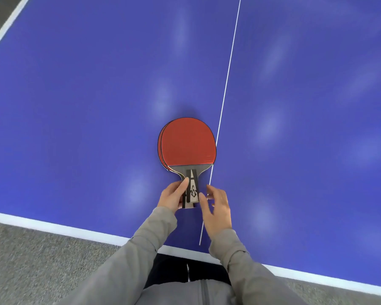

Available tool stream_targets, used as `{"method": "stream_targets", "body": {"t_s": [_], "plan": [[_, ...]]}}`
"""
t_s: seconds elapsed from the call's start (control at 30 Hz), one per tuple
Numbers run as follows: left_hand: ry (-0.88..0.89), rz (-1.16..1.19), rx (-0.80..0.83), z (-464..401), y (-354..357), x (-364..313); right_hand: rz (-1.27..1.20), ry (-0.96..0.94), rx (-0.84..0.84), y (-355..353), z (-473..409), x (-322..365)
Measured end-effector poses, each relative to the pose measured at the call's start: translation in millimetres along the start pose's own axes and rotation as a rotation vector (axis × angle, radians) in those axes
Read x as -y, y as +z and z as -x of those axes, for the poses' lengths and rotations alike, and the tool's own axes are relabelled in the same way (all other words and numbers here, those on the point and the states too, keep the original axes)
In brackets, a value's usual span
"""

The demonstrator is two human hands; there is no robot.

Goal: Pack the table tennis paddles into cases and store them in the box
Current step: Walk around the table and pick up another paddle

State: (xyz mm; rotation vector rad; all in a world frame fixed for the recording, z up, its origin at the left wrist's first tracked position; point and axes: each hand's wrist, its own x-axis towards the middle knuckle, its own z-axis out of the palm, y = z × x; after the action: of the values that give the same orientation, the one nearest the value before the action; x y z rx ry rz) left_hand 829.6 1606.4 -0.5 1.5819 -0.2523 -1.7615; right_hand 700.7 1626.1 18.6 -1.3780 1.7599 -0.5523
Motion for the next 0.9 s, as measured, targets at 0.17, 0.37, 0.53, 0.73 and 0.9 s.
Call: {"method": "stream_targets", "body": {"t_s": [0.17,0.37,0.53,0.73,0.9], "plan": [[-0.01,-0.385,-0.146,-3,12,-10,0.289,-0.048,-0.033,-27,18,-32],[-0.035,-0.307,-0.131,1,19,-16,0.715,-0.107,0.05,-55,42,-62],[0.01,-0.405,-0.153,2,17,-14,0.912,-0.105,0.04,-70,65,-84],[0.062,-0.466,-0.16,10,19,-8,0.922,0.03,0.031,-86,89,-105],[0.112,-0.576,-0.104,36,42,8,0.853,0.221,0.073,-100,112,-134]]}}
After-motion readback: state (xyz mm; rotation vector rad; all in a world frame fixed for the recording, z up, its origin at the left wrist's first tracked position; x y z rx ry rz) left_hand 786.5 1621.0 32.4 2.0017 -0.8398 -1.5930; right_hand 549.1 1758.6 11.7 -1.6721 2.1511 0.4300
